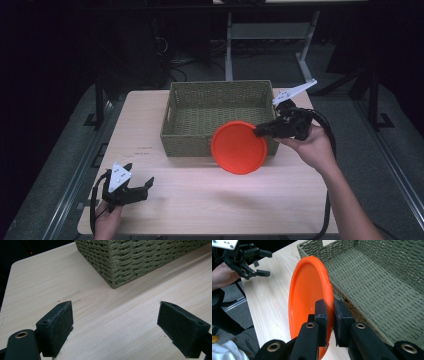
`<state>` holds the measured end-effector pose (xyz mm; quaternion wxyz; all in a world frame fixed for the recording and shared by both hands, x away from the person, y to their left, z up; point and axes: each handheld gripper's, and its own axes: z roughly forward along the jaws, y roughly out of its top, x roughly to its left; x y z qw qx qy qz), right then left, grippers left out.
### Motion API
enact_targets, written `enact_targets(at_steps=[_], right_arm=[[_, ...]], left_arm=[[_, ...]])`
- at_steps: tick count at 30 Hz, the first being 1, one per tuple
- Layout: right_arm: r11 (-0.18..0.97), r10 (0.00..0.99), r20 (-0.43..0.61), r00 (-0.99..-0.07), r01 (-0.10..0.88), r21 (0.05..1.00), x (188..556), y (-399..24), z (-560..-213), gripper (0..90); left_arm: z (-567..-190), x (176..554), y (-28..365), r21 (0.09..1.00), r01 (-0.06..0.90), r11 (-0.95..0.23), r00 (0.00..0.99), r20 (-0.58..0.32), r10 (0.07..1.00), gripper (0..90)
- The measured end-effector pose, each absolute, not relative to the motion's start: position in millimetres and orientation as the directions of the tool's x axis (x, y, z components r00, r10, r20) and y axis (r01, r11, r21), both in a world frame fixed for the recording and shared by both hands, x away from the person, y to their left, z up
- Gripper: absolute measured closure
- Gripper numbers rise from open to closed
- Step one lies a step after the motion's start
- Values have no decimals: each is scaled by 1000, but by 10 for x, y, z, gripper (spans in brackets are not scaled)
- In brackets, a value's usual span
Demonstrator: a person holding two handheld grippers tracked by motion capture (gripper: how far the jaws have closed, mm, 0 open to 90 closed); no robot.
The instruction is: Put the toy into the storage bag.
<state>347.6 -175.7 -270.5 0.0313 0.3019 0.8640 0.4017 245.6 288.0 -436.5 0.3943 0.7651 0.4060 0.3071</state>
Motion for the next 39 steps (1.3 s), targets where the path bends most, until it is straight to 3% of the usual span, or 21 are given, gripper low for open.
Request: enact_targets(at_steps=[39], right_arm=[[459,640,183,-746,562,688,4025,-1671,-2351,821]], left_arm=[[-4358,2454,2918,856,380,-351,473,146,869,128]])
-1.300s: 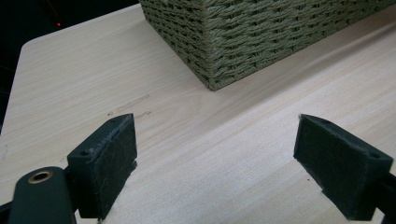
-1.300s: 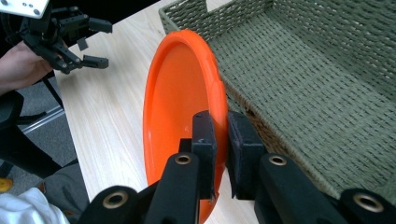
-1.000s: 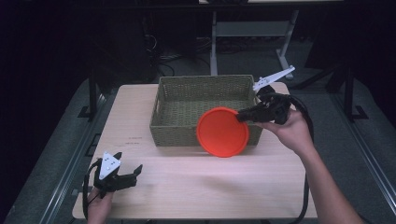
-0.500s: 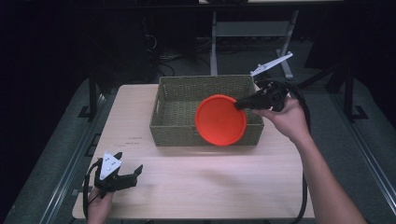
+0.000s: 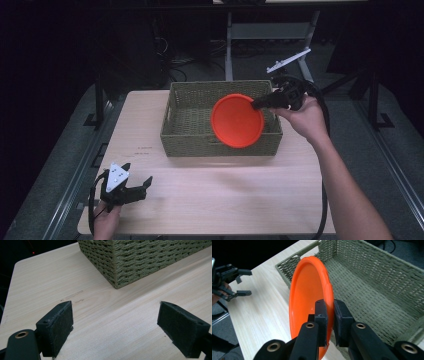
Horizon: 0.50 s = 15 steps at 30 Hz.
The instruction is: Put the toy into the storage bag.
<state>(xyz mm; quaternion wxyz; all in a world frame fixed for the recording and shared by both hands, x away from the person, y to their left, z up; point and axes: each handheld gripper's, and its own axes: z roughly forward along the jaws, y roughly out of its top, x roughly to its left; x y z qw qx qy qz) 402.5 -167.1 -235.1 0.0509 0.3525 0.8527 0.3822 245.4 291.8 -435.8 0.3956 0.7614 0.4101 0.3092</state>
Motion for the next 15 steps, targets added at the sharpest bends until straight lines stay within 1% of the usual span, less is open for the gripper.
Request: enact_targets(at_steps=[15], right_arm=[[436,674,191,-714,592,678,4260,-1623,-2341,821]], left_arm=[[-4359,2449,2922,860,378,-342,468,141,872,128]])
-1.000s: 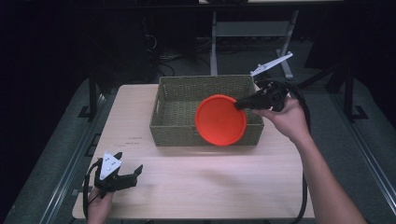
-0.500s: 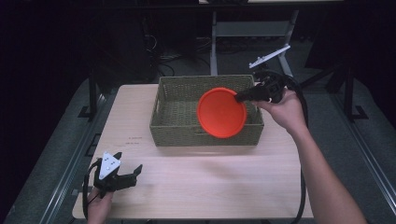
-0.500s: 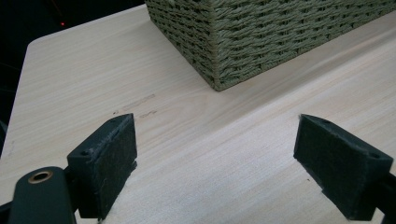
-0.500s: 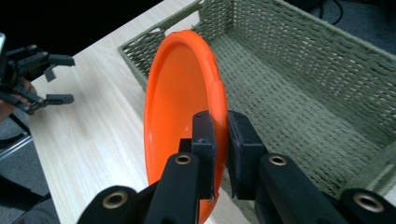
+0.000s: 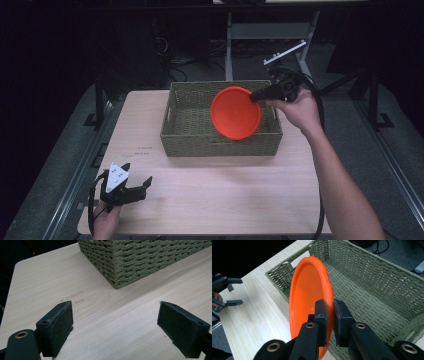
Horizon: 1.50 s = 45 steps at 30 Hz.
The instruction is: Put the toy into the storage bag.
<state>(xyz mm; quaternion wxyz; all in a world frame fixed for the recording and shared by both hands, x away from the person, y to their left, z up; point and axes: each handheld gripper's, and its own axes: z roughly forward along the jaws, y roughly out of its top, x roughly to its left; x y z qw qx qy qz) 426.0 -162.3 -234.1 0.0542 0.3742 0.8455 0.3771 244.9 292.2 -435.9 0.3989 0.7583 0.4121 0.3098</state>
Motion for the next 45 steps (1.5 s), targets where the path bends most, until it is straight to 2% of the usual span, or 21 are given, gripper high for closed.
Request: enact_targets(at_steps=[26,45], right_arm=[[332,748,226,-624,648,686,4549,-1748,-2503,821],[283,787,240,-568,679,678,4694,-1770,-2764,820]], left_arm=[[-4358,2445,2916,858,380,-345,472,140,870,128],[-4355,2444,2912,859,378,-344,474,140,869,128]])
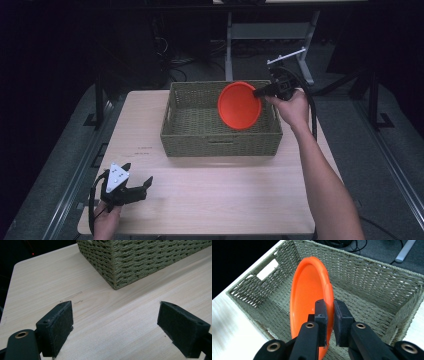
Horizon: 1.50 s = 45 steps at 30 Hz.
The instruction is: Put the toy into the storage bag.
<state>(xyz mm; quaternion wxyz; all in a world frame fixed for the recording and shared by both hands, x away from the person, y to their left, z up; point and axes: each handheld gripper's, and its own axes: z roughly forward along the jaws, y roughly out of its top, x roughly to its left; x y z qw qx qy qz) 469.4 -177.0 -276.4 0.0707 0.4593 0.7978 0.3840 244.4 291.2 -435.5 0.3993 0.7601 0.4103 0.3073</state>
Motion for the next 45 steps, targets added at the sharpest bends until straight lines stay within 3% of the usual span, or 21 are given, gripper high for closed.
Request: enact_targets(at_steps=[45], right_arm=[[295,815,243,-526,737,607,4873,-1615,-3250,819]], left_arm=[[-4355,2450,2908,856,377,-353,482,144,864,128]])
